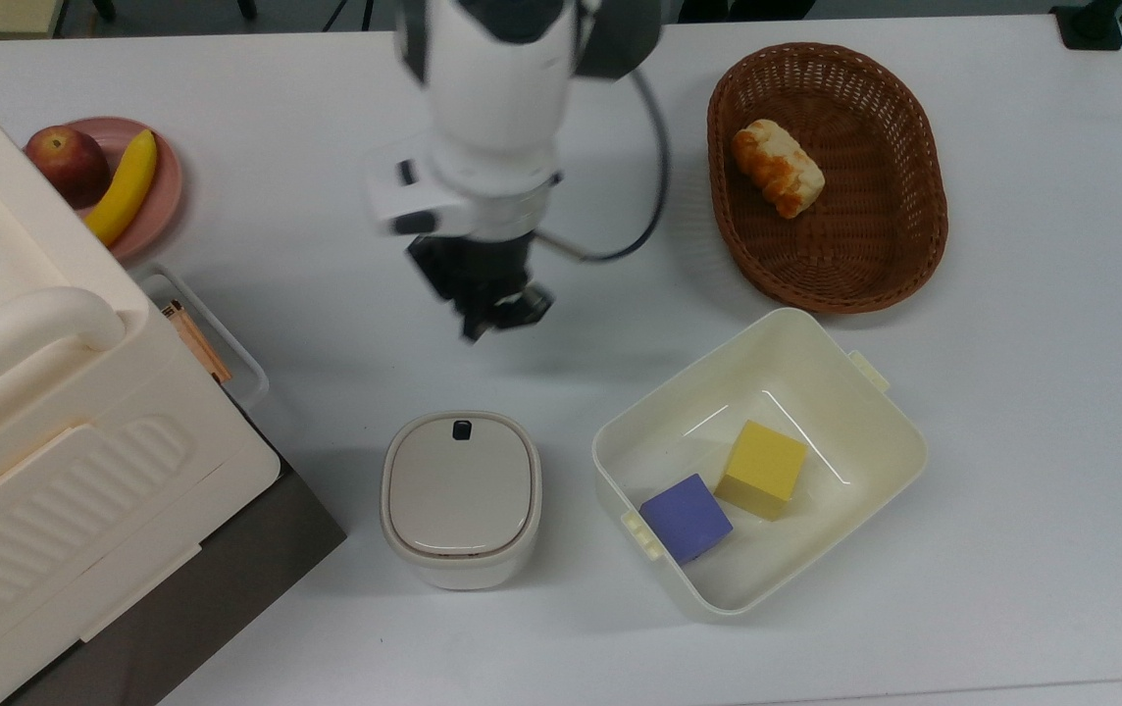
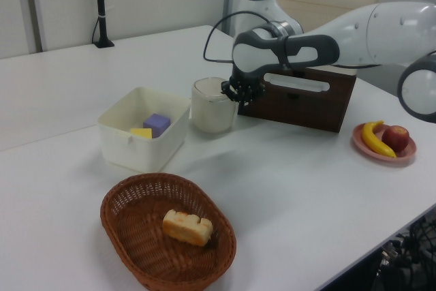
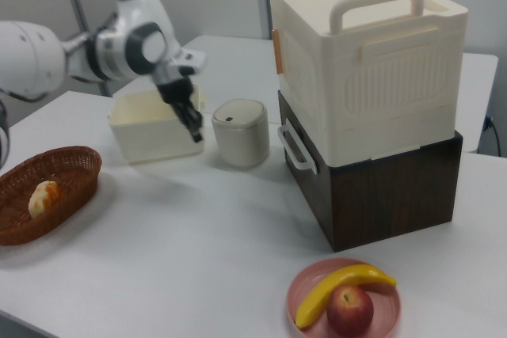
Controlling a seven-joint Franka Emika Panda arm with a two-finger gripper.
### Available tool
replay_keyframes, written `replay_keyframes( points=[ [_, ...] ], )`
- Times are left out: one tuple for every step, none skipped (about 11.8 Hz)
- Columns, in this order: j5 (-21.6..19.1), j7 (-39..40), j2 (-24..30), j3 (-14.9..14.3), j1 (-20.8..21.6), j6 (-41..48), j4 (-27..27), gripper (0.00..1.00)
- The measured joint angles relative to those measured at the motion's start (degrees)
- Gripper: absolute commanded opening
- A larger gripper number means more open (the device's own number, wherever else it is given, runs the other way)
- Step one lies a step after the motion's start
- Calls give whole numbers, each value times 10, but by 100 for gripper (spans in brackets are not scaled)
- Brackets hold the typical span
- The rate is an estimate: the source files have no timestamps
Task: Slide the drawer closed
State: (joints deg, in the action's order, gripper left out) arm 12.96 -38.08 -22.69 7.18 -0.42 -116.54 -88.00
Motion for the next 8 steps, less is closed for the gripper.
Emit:
replay_keyframes(
  points=[
    [0, 34, 16, 12, 0, 35, 1, 30],
    [0, 91, 49, 22, 0, 87, 0, 48],
    [-2, 135, 70, 24, 0, 119, 0, 99],
    [-9, 213, 100, 24, 0, 167, -1, 100],
    [-12, 280, 121, 24, -1, 203, -3, 100],
    [-12, 325, 136, 22, -3, 222, -7, 100],
    [-12, 344, 142, 20, -3, 226, -11, 100],
    [-12, 350, 143, 18, -3, 226, -14, 100]
  ],
)
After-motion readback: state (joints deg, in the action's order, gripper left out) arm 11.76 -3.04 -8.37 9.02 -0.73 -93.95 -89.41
